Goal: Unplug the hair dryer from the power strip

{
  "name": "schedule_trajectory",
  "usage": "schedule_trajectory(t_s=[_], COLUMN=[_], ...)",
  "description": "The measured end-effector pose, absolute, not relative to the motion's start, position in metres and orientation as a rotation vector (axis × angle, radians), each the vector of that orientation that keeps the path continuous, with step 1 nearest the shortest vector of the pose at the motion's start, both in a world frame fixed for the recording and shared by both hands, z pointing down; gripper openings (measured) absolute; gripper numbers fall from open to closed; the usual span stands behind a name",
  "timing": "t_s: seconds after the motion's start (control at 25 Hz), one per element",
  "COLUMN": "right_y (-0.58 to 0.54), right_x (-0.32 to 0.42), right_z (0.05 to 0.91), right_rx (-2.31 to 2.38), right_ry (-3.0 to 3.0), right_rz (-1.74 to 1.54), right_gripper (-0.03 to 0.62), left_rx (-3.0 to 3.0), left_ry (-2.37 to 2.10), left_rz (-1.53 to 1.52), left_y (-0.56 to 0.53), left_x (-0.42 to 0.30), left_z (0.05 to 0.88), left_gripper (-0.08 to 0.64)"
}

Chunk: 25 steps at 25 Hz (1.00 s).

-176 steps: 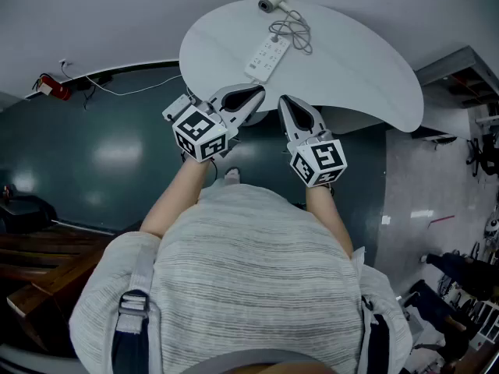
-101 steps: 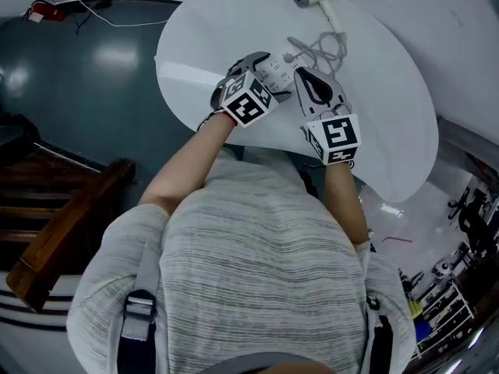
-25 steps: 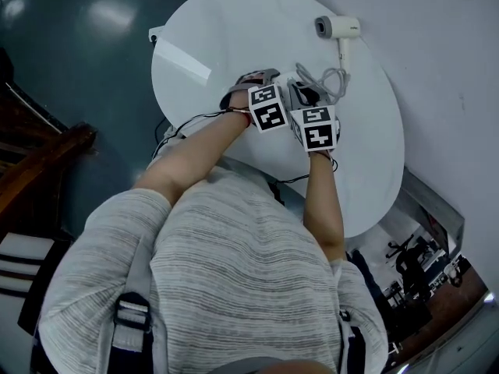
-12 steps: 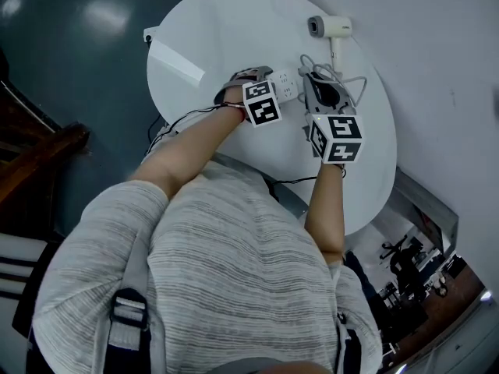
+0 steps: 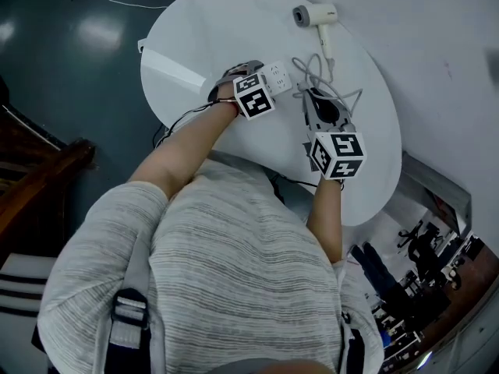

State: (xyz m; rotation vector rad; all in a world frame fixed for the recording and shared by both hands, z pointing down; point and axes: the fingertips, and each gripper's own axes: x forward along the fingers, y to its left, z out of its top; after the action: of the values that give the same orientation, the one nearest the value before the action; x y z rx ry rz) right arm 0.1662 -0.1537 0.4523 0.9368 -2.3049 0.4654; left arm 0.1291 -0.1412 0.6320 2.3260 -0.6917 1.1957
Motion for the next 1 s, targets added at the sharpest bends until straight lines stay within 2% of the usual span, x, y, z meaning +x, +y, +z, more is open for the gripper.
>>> schedule_trajectory(t_s=[0.52, 0.76, 1.0], right_y=[-0.092, -0.078, -0.070], right_x=[0.190, 0.181, 0.167], right_z=[0.522, 0.555, 0.585], right_rx=[0.967, 0.910, 0.810], right_ry=[-2.177, -2.118, -2.029], right_rz=[0.639, 0.670, 0.682], right_gripper=[0.052, 0.052, 0.054], left_rx=[2.351, 2.500, 2.515], left_ry=[-0.647, -0.703, -0.791], left_rz=[1.151, 0.964, 0.647], left_y=[-0.139, -0.143, -0.119], left_x=[0.127, 0.120, 0.083], left_z=[0.630, 0.594, 0.535], left_gripper=[0.474, 0.474, 0.472])
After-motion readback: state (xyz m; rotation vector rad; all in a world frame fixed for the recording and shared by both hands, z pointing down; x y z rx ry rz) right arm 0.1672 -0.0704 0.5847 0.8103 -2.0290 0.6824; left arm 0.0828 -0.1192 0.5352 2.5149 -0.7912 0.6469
